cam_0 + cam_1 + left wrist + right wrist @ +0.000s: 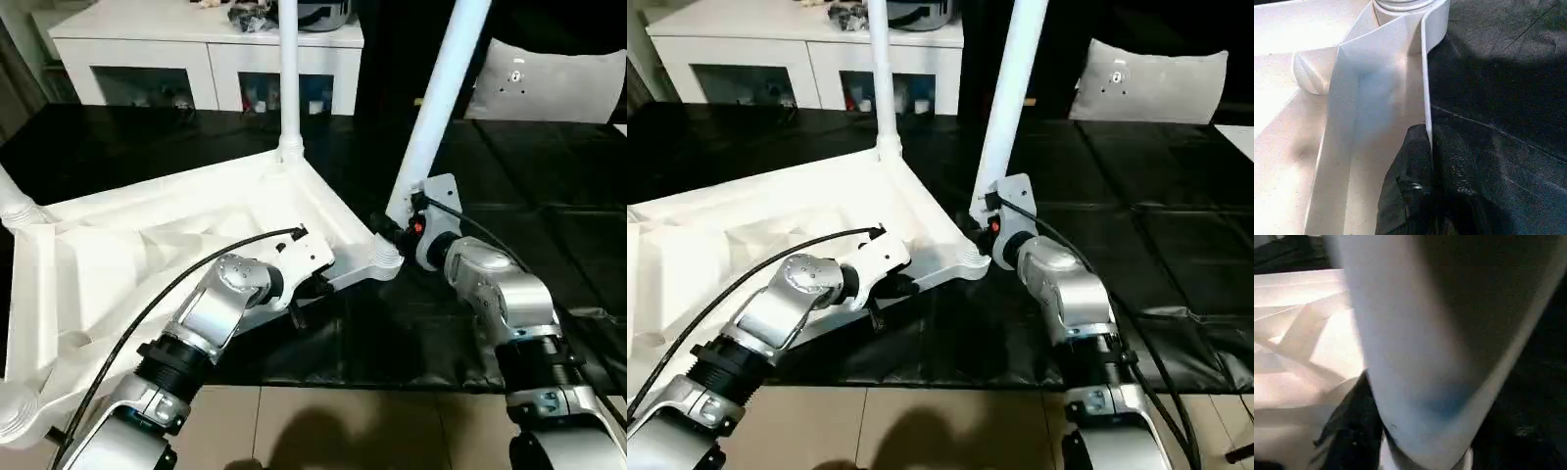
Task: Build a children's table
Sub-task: Rotate leg to tighten
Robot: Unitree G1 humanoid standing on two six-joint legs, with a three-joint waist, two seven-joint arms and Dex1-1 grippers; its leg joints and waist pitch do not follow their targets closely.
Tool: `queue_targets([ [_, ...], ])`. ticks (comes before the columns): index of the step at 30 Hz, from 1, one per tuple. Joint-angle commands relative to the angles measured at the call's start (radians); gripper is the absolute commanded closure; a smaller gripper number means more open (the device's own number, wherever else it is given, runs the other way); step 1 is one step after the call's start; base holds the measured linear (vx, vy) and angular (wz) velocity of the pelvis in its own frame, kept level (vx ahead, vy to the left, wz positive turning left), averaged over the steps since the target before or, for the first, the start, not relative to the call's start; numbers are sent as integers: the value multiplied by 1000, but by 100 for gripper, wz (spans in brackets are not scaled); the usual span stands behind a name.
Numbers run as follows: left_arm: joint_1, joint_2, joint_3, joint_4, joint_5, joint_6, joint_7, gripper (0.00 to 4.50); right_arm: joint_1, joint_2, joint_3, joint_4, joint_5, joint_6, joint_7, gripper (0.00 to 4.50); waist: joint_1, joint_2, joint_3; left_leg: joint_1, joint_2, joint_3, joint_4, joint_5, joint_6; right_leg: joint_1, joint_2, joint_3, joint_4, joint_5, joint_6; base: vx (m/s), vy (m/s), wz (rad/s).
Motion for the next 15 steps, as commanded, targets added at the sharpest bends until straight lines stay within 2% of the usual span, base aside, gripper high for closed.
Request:
queue_targets([
  [1,-48,0,4,7,12,-35,26,450,50,23,34,50,26,42,44,184,-8,-1,-45,6,78,-32,-97,-490,-22,18,-87,57,-93,-447,-46,0,0,0],
  [2,-51,7,2,12,13,-45,16,450,52,23,30,43,34,42,52,184,-5,-1,-47,2,81,-27,-97,-447,-18,17,-88,61,-88,-398,-67,0,0,0],
  [3,-55,14,3,21,13,-54,9,450,57,20,28,31,42,35,68,175,-4,3,-48,4,82,-24,-95,-436,-19,15,-88,63,-86,-378,-79,0,0,0],
  [4,-59,20,3,29,12,-63,2,450,62,17,25,18,53,31,83,167,-3,-1,-50,0,82,-19,-93,-410,-16,17,-88,64,-83,-351,-96,0,0,0],
  [7,-68,31,5,49,10,-82,-9,450,76,7,24,-9,66,14,114,130,-5,0,-48,0,81,-16,-92,-408,-13,16,-88,62,-84,-392,-103,0,0,0],
  [9,-77,41,3,67,10,-103,-19,450,96,-6,23,-41,76,-5,150,122,-2,-5,-49,0,79,-13,-89,-396,-7,15,-90,63,-90,-410,-95,0,0,0],
  [10,-78,43,3,69,10,-105,-20,450,99,-8,22,-44,78,-6,154,104,-1,-5,-50,-1,80,-13,-88,-385,-3,16,-91,63,-88,-408,-94,0,0,0],
  [11,-82,56,-2,77,7,-125,-42,450,119,-23,12,-70,86,-14,177,94,4,-4,-55,-5,83,-11,-87,-338,8,19,-90,65,-84,-372,-97,0,0,0],
  [13,-83,59,-3,76,6,-129,-48,450,123,-27,9,-74,87,-17,179,82,3,-3,-55,-9,86,-10,-88,-321,11,20,-88,64,-78,-345,-110,0,0,0],
  [15,-80,68,-9,70,0,-138,-71,450,127,-36,-2,-76,88,-23,182,61,4,-3,-61,-10,86,-7,-83,-304,7,18,-88,63,-73,-327,-128,0,0,0],
])
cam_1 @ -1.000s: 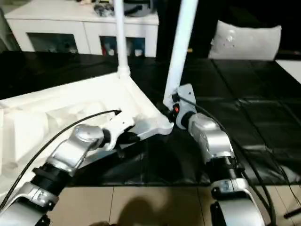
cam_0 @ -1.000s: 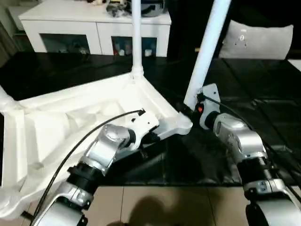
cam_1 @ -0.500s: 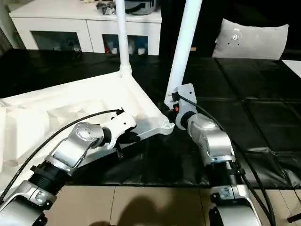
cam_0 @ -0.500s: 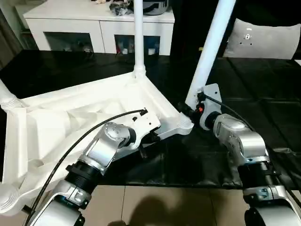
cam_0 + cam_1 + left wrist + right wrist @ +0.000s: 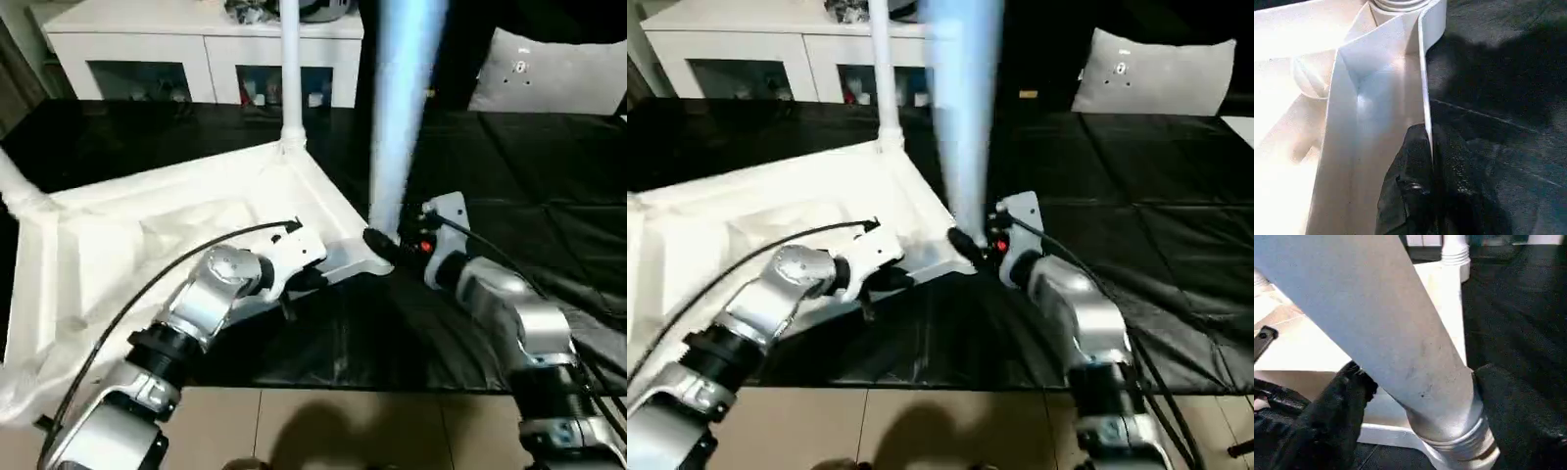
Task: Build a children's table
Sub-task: Rotate leg to tighten
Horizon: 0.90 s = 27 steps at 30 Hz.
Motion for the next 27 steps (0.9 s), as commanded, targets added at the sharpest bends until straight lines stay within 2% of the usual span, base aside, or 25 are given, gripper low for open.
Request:
queue_targets([
  [1,-28,11,-11,-7,11,-21,-13,450,24,-4,11,12,7,13,15,51,-3,2,-61,3,79,-25,-82,-305,9,33,-82,60,-72,-374,-135,0,0,0],
  [3,-19,15,-15,-26,6,-14,-25,450,21,0,-1,10,16,2,13,40,0,2,-64,4,79,-20,-79,-300,8,28,-79,61,-70,-346,-148,0,0,0],
  [4,-14,16,-17,-41,1,-5,-34,450,17,5,-8,9,22,0,12,35,1,1,-71,0,79,-15,-75,-253,11,34,-77,61,-59,-260,-170,0,0,0],
  [5,-6,17,-22,-62,-7,3,-51,450,9,13,-16,10,27,0,5,23,2,1,-74,-1,79,-14,-73,-225,16,35,-77,61,-53,-216,-181,54,-15,1],
  [7,-1,15,-26,-77,-15,7,-67,450,1,20,-18,14,27,-8,1,10,4,1,-81,-6,76,-10,-61,-109,49,40,-74,58,-33,-57,-223,0,0,0],
  [9,0,14,-27,-79,-17,6,-70,450,-3,23,-16,18,24,-14,0,10,4,0,-85,-10,74,-9,-54,-60,68,42,-73,58,-25,7,-241,0,0,0],
  [10,-3,15,-29,-70,-14,-3,-68,450,-8,25,-9,26,20,-13,-2,10,5,-5,-89,-16,71,-7,-44,1,99,41,-71,58,-11,88,-264,0,0,0],
  [11,-4,16,-29,-67,-12,-6,-67,450,-10,24,-7,29,17,-13,-3,32,6,-4,-86,-18,69,-6,-42,-4,107,38,-70,57,-13,85,-267,0,0,0],
  [12,-5,17,-29,-65,-11,-8,-67,450,-11,24,-6,33,15,-13,-4,32,6,-2,-79,-18,70,-5,-46,-57,108,38,-73,55,-22,9,-261,0,0,0],
  [13,-6,17,-27,-64,-11,-8,-67,450,-12,24,-8,35,16,-14,-2,43,7,-2,-77,-16,72,-5,-49,-106,92,39,-75,55,-31,-84,-244,0,0,0],
  [15,-4,20,-27,-69,-12,-5,-68,450,-13,22,-10,40,16,-19,5,48,7,-2,-73,-13,74,-6,-54,-157,64,37,-74,55,-42,-197,-212,0,0,0],
  [16,-1,22,-28,-75,-12,-2,-69,450,-13,22,-11,41,15,-20,7,48,6,-3,-73,-12,74,-6,-55,-166,57,37,-74,55,-44,-219,-203,0,0,0],
  [17,6,24,-30,-88,-14,5,-73,450,-14,22,-14,40,17,-19,9,75,5,-3,-73,-11,75,-8,-57,-179,40,35,-73,56,-46,-246,-185,0,0,0],
  [20,16,28,-36,-103,-17,11,-78,450,-15,21,-14,41,18,-19,12,98,5,-5,-77,-11,75,-7,-55,-155,39,35,-72,56,-40,-204,-188,0,0,0],
  [24,21,28,-37,-107,-19,12,-78,450,-16,18,-10,46,20,-20,21,134,6,-5,-82,-14,73,-5,-47,-87,65,38,-69,56,-26,-96,-216,0,0,0],
  [27,22,30,-37,-106,-20,11,-79,450,-16,14,-7,49,20,-18,30,166,7,-5,-82,-14,72,-3,-45,-80,78,39,-70,55,-26,-91,-225,0,0,0],
])
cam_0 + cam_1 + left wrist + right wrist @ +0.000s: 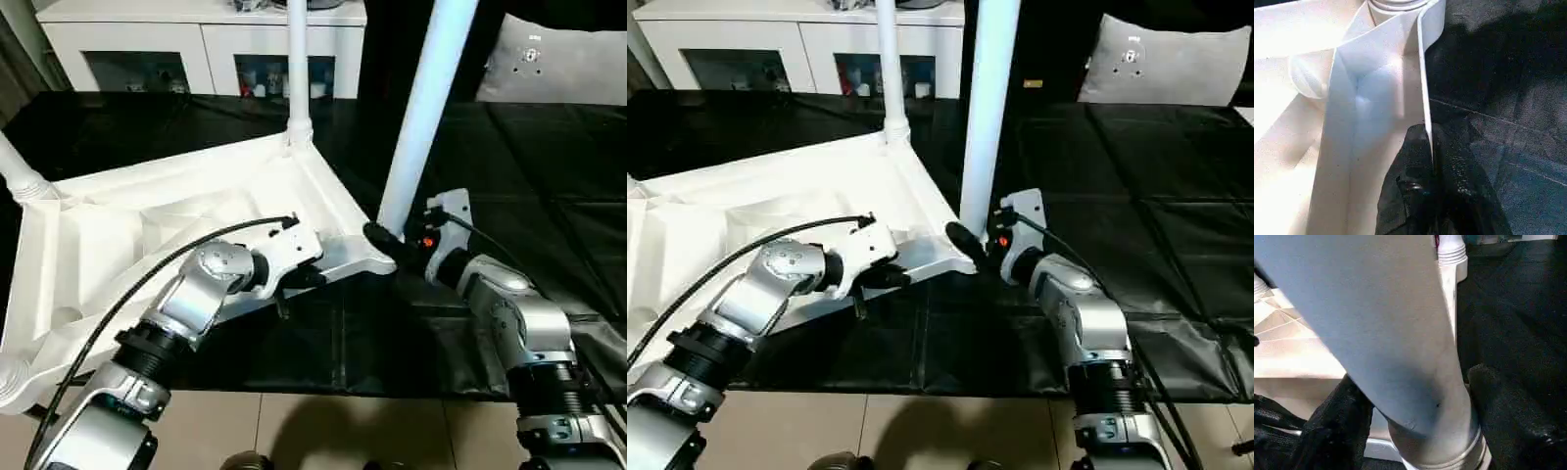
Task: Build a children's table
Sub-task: Rotate leg to tighten
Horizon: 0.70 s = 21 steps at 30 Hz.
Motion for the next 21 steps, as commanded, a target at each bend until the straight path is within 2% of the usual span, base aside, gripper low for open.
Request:
queue_targets([
  [1,6,-1,-36,-29,4,-8,-28,450,1,2,25,16,9,10,35,172,0,-7,-81,6,63,-12,-53,-86,77,65,-70,55,-45,-109,-218,0,0,0],
  [7,5,19,-38,-31,-5,-31,-65,450,-10,-35,50,45,2,35,90,215,0,-9,-81,7,62,-12,-51,-94,77,65,-69,54,-45,-131,-217,0,0,0],
  [10,9,42,-43,-38,-20,-82,-116,450,-24,-64,74,86,-6,50,145,234,-1,-9,-80,4,61,-13,-50,-110,74,68,-69,53,-46,-156,-214,0,0,0],
  [12,13,67,-50,-53,-37,-109,-175,450,-38,-100,109,127,-25,49,216,240,-1,-8,-79,5,63,-12,-51,-127,68,66,-70,53,-49,-178,-211,0,0,0],
  [14,12,84,-57,-62,-42,-113,-209,450,-49,-127,133,147,-36,44,273,249,0,-15,-78,8,63,-10,-50,-152,62,63,-69,54,-51,-211,-209,0,0,0],
  [15,11,88,-59,-63,-42,-115,-217,450,-52,-135,139,151,-39,41,288,252,1,-11,-74,8,65,-11,-51,-165,57,61,-69,54,-52,-235,-207,0,0,0],
  [21,-2,110,-75,-46,-33,-153,-263,450,-83,-200,232,173,-79,1,446,256,2,-9,-72,14,68,-15,-54,-249,26,55,-70,54,-61,-341,-178,0,0,0],
])
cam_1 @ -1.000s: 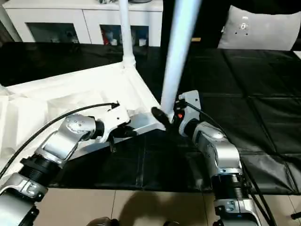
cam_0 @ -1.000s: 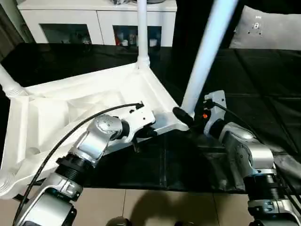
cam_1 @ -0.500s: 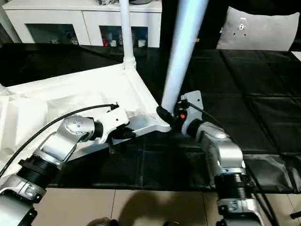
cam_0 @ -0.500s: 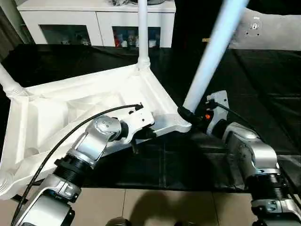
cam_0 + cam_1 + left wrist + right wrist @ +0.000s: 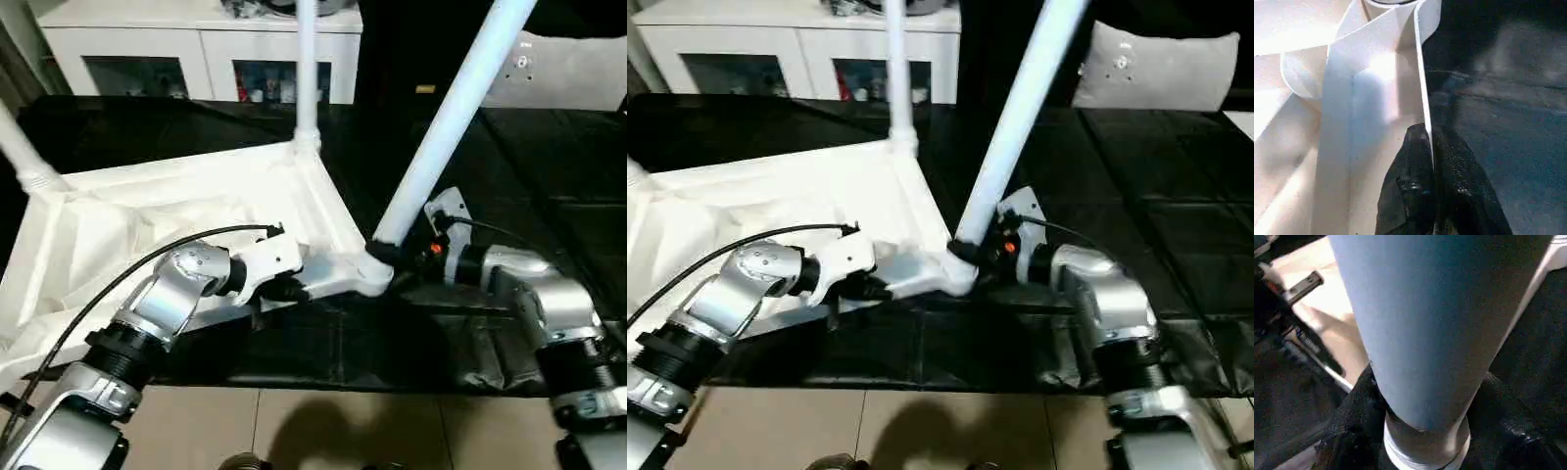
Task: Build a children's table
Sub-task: Rotate leg to tighten
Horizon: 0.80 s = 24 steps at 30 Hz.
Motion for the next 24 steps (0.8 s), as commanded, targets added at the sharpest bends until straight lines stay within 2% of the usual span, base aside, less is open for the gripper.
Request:
queue_targets([
  [1,-18,-7,-46,-42,-8,-57,-72,450,9,-6,87,54,-61,12,50,256,0,-2,-66,9,62,-16,-72,-249,25,53,-71,54,-77,-340,-177,0,0,0],
  [3,-25,-5,-50,-35,-5,-65,-77,450,1,-13,112,58,-76,3,75,256,1,-1,-68,9,62,-16,-72,-246,22,52,-72,54,-75,-322,-180,0,0,0],
  [4,-36,-3,-51,-23,-3,-71,-83,450,-9,-25,150,59,-95,0,112,256,0,-7,-69,9,62,-15,-72,-244,22,52,-70,54,-74,-306,-185,0,0,0],
  [8,-50,-2,-51,-4,2,-80,-86,450,-16,-38,197,61,-124,-29,152,256,5,-6,-71,10,63,-15,-71,-238,25,53,-71,55,-70,-276,-195,0,0,0],
  [14,-62,0,-55,12,1,-95,-108,450,-2,-44,249,47,-140,-51,223,257,9,-9,-71,13,63,-15,-72,-268,20,53,-71,54,-75,-321,-182,0,0,0],
  [17,-70,-3,-52,22,2,-98,-111,450,-1,-38,250,55,-145,-58,219,257,9,-10,-69,14,64,-17,-75,-283,13,52,-72,54,-78,-358,-171,0,0,0],
  [21,-74,-6,-45,32,0,-92,-106,450,10,-28,236,52,-139,-52,195,257,7,-8,-63,24,64,-20,-80,-347,-4,50,-73,54,-86,-422,-161,0,0,0],
  [24,-56,-33,-18,27,-20,-18,-73,450,42,5,173,21,-118,24,78,257,5,-8,-61,27,64,-22,-83,-363,-11,49,-74,55,-91,-460,-145,0,0,0],
])
